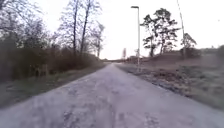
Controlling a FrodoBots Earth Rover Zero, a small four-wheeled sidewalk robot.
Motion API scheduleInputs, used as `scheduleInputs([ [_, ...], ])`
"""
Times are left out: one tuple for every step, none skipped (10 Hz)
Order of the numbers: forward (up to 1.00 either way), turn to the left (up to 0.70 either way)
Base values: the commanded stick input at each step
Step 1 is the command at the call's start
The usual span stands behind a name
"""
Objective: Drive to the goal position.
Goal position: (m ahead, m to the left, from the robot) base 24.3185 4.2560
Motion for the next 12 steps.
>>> scheduleInputs([
  [1.0,0.01],
  [1.0,0.01],
  [1.0,0.01],
  [1.0,0.01],
  [1.0,0.01],
  [1.0,0.01],
  [1.0,0.01],
  [1.0,0.01],
  [1.0,0.01],
  [1.0,0.01],
  [1.0,0.01],
  [1.0,0.01],
])
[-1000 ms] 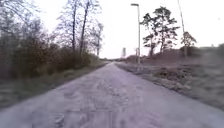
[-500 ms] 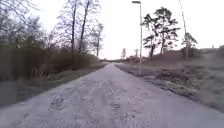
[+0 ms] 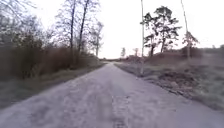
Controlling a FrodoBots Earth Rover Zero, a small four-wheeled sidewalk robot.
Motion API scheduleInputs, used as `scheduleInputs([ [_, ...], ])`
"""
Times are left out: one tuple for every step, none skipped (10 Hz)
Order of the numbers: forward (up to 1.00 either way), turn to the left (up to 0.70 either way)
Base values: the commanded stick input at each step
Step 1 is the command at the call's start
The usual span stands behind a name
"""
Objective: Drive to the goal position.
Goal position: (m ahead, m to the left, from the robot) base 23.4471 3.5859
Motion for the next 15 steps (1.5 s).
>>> scheduleInputs([
  [1.0,0.01],
  [1.0,0.01],
  [1.0,0.01],
  [1.0,0.01],
  [1.0,0.01],
  [1.0,0.01],
  [1.0,0.01],
  [1.0,0.01],
  [1.0,0.01],
  [1.0,0.01],
  [1.0,0.01],
  [1.0,0.01],
  [1.0,0.01],
  [1.0,0.01],
  [1.0,0.01],
])
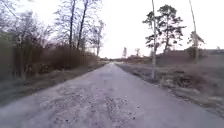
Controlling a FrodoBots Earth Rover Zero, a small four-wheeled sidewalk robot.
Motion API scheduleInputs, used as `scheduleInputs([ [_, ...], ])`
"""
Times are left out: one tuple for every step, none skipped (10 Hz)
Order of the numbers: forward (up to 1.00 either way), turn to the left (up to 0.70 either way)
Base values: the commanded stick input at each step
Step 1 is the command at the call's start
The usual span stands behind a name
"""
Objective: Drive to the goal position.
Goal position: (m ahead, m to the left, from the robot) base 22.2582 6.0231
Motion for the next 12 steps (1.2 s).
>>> scheduleInputs([
  [1.0,-0.05],
  [1.0,-0.21],
  [1.0,-0.19],
  [1.0,-0.06],
  [1.0,0.01],
  [1.0,0.01],
  [1.0,0.01],
  [1.0,0.01],
  [1.0,0.01],
  [1.0,0.01],
  [1.0,0.01],
  [1.0,0.01],
])
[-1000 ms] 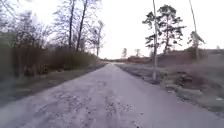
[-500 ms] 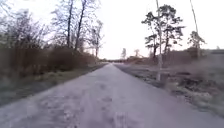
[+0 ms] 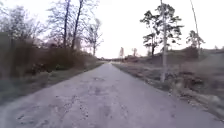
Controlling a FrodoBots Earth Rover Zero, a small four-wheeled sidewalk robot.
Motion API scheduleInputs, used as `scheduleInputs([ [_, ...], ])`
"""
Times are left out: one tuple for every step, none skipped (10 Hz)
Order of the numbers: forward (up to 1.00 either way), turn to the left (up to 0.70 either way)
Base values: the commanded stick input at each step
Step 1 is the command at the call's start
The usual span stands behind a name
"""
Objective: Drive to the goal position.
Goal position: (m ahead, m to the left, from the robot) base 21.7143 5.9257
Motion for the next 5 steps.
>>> scheduleInputs([
  [1.0,0.01],
  [1.0,0.01],
  [1.0,0.01],
  [1.0,0.01],
  [1.0,0.01],
])
